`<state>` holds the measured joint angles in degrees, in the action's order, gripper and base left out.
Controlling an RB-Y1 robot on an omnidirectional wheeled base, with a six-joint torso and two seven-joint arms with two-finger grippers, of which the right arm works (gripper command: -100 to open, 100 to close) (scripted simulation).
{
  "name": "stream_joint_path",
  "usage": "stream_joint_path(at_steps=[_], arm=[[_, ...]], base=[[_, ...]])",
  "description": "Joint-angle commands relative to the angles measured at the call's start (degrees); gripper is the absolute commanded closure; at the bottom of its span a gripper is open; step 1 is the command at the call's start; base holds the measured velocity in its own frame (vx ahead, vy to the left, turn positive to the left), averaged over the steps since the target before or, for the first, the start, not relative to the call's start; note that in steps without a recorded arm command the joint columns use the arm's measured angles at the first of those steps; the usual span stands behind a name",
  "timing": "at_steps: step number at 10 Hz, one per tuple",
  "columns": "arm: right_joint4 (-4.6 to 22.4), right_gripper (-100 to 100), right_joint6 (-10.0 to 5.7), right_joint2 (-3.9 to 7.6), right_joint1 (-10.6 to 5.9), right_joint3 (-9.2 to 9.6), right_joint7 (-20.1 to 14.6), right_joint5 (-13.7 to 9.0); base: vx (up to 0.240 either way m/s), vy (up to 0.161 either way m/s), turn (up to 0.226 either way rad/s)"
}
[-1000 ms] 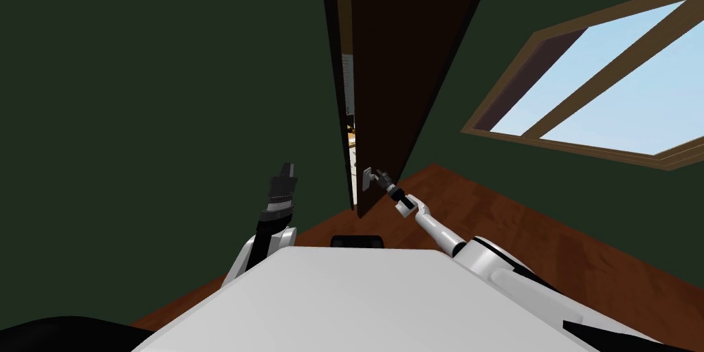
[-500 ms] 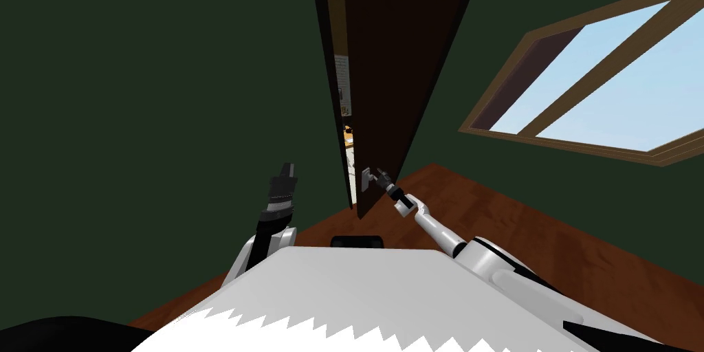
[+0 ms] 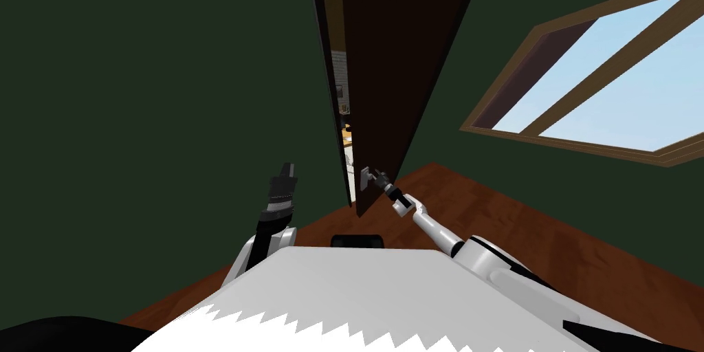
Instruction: Pull the door open
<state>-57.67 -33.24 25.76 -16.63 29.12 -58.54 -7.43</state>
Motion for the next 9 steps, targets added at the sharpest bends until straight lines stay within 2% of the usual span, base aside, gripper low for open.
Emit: stream_joint_path(at_steps=[1,3,5,6,7,8,9], arm=[[-0.12,-100,-0.66,-1.18,0.37,2.04,-2.86,-0.80],[-0.12,-100,-0.66,-1.18,0.37,2.04,-3.24,-0.80],[-0.89,-100,0.55,-1.45,0.20,3.29,-7.17,-2.95],[-0.89,-100,0.55,-1.45,0.20,3.29,-8.02,-2.95],[-1.28,-100,1.18,-1.60,0.11,3.93,-10.05,-4.05],[-1.28,-100,1.18,-1.60,0.11,3.93,-10.41,-4.05],[-1.68,-100,1.80,-1.74,0.02,4.57,-12.72,-5.15]], base=[[-0.053,-0.066,0.027],[-0.033,-0.023,0.038],[-0.060,-0.015,0.036],[-0.062,-0.040,0.013],[-0.048,-0.046,0.018],[-0.019,-0.055,0.009],[-0.014,-0.072,0.019]])
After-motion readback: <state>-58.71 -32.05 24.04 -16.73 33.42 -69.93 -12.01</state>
